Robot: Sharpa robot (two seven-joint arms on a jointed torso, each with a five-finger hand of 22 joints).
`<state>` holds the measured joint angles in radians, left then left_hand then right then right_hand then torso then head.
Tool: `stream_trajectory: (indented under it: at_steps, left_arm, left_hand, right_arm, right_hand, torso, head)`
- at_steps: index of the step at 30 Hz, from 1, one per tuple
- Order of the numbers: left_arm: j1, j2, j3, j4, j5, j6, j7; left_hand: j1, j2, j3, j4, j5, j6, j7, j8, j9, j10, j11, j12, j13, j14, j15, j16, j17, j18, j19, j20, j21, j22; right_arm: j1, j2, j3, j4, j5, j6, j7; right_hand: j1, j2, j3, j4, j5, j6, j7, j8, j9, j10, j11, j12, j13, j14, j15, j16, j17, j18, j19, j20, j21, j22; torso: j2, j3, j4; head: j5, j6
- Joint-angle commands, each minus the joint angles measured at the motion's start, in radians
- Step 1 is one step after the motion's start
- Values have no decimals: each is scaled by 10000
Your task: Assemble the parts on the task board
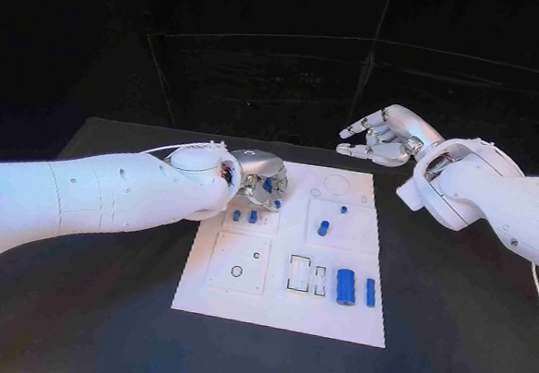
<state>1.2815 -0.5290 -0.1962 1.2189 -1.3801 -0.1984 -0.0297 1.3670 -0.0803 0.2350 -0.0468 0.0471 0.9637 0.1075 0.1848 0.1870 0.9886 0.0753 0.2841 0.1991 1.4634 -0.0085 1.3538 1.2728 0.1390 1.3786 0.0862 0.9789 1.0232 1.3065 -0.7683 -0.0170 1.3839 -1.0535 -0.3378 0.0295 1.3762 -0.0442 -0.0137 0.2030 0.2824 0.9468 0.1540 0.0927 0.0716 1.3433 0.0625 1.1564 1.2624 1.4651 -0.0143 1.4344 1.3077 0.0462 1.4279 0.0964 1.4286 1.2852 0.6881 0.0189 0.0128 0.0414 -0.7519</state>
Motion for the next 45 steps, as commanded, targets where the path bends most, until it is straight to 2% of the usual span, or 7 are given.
stream_trajectory:
  at_steps: [1,18,22,26,35,37,45]
  left_arm:
    - [10,67,6,-73,-339,543,-243]
    - [-48,343,9,-403,-356,564,-288]
    - [-68,370,10,-449,-356,606,-366]
    - [-81,393,10,-489,-356,661,-374]
    - [-91,482,11,-520,-355,812,-343]
    - [-92,491,11,-524,-355,834,-352]
    - [-93,505,12,-537,-355,828,-378]
  left_hand:
    - [-48,-61,58,12,6,125,9,-68,-27,116,6,-55,-52,198,-24,75,1,-161,104,21,127,112]
    - [-38,166,445,91,7,492,36,-203,-182,572,-3,-362,-406,277,-14,144,-48,-265,323,20,688,636]
    - [-65,170,516,113,7,558,68,-231,-212,664,5,-432,-476,290,-4,144,-78,-291,374,27,824,763]
    - [-69,169,561,117,6,585,75,-254,-231,701,7,-481,-518,296,-4,142,-98,-292,384,29,840,779]
    - [-94,101,598,113,5,592,66,-310,-269,717,24,-581,-593,296,8,132,-136,-311,409,37,930,869]
    - [-94,97,603,112,5,593,65,-315,-273,720,25,-590,-600,297,8,133,-137,-314,413,38,943,881]
    - [-28,174,792,89,8,726,51,-344,-310,903,-4,-687,-696,308,-7,144,-165,-337,453,35,1090,1027]
  right_arm:
    - [20,18,6,19,25,55,84]
    - [20,71,6,7,25,58,90]
    - [20,85,6,6,25,61,91]
    - [20,85,6,11,25,55,96]
    - [20,94,6,16,25,53,95]
    - [20,95,6,17,25,48,97]
    - [20,93,6,24,25,49,93]
  right_hand:
    - [15,75,-12,47,33,-42,-37,38,6,-62,-4,-44,-10,615,3,-40,802,148,-56,-28,-32,-6]
    - [26,78,-12,45,42,-42,-37,39,6,-58,-4,-36,-5,615,3,-41,803,148,-55,-28,-32,-6]
    - [26,78,-12,45,42,-42,-37,39,6,-58,-4,-36,-5,615,3,-41,803,148,-55,-28,-32,-6]
    - [33,83,-13,46,49,-38,-37,42,7,-58,-4,-36,-5,615,2,-42,803,148,-55,-29,-32,-6]
    - [33,83,-13,46,49,-38,-37,42,7,-58,-4,-36,-5,615,2,-42,803,148,-55,-29,-32,-6]
    - [33,83,-13,46,49,-38,-37,42,7,-58,-4,-36,-5,615,2,-42,803,148,-55,-29,-32,-6]
    - [37,94,-14,51,56,-33,-37,47,9,-57,-5,-33,-4,616,2,-41,805,146,-51,-29,-30,0]
  torso:
    - [0,-1,13]
    - [-1,-1,10]
    - [-1,-2,-14]
    - [-3,1,-1]
    - [-8,2,16]
    - [-10,-1,20]
    - [-11,-4,20]
  head:
    - [-10,-6]
    - [-26,-22]
    - [-60,-15]
    - [-96,-28]
    - [-103,-33]
    - [-93,0]
    - [-68,35]
